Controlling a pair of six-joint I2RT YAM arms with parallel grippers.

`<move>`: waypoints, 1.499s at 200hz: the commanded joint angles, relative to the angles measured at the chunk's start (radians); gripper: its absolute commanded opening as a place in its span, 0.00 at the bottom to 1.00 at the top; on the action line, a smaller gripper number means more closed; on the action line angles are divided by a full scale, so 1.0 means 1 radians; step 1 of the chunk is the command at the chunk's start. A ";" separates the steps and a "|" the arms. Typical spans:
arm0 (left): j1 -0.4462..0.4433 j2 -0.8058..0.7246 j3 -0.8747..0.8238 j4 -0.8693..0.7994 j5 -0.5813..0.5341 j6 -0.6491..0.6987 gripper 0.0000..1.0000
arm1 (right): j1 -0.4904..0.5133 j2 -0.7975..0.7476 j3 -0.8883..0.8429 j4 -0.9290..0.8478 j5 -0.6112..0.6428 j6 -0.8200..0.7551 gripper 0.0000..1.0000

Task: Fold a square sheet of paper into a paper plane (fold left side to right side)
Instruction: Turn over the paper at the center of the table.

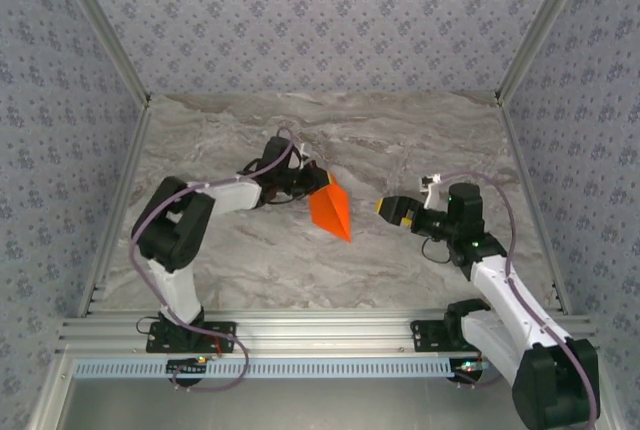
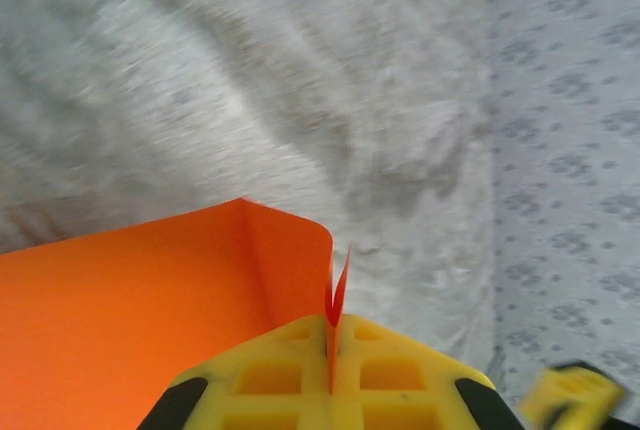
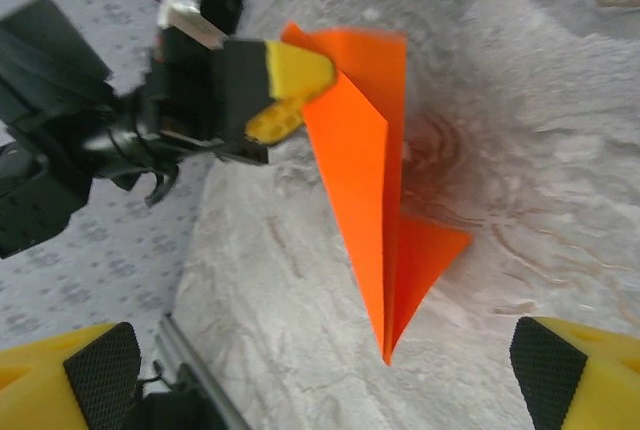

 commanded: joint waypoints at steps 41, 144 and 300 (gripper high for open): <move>0.016 -0.262 0.130 -0.077 0.058 0.001 0.00 | 0.061 0.196 0.025 0.418 -0.262 0.105 1.00; 0.008 -0.342 0.102 0.076 0.186 -0.102 0.00 | 0.248 0.382 0.171 0.843 -0.201 0.324 0.97; 0.096 -0.750 -0.048 -0.579 -0.360 0.339 0.65 | 0.522 0.250 0.562 -0.690 0.849 -0.461 0.04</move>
